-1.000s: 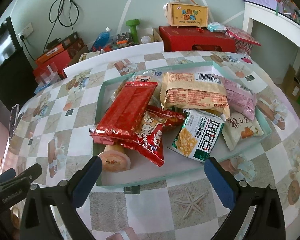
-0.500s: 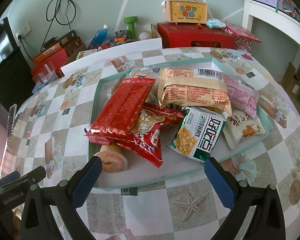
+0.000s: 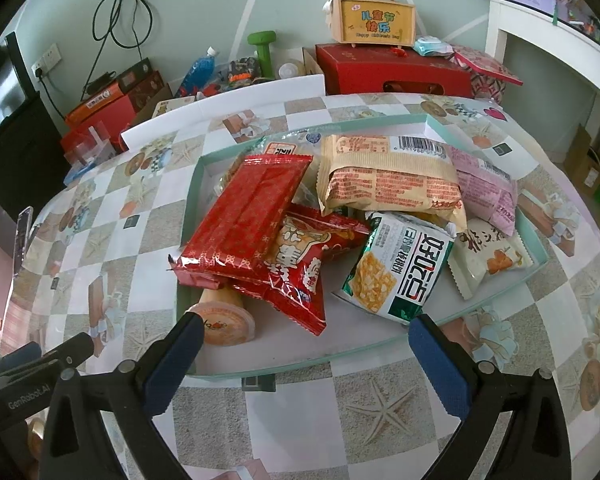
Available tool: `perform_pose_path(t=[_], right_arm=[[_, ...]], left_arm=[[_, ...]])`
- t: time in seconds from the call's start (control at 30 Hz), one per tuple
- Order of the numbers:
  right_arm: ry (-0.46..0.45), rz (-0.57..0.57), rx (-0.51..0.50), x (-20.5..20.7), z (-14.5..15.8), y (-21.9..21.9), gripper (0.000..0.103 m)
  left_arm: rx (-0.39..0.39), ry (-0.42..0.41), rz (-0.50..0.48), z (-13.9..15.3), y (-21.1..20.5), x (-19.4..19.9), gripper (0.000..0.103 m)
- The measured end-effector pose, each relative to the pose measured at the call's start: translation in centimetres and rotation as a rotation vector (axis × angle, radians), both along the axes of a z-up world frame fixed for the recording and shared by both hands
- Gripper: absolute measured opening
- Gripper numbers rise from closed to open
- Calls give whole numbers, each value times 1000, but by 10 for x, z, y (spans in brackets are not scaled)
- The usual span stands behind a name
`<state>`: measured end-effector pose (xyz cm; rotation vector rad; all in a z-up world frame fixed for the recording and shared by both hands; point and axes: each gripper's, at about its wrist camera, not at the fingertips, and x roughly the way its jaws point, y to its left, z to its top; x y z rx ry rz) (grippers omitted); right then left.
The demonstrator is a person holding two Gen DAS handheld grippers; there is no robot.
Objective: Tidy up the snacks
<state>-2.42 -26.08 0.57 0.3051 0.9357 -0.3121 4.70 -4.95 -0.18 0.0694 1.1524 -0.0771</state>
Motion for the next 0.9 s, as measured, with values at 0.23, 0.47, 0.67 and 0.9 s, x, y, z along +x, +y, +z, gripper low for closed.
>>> perform_pose_path(t=[0.23, 0.47, 0.67, 0.9], right_arm=[[2, 1, -1, 0, -1, 1, 103], [2, 0, -1, 1, -1, 1, 103], [4, -2, 0, 0, -2, 0, 103], [7, -1, 0, -1, -4, 0, 103]], left_arm=[[0, 2, 0, -1, -1, 0, 103], [2, 2, 0, -2, -1, 0, 103], [9, -12, -3, 0, -2, -1, 103], [10, -30, -14, 4, -2, -3, 103]])
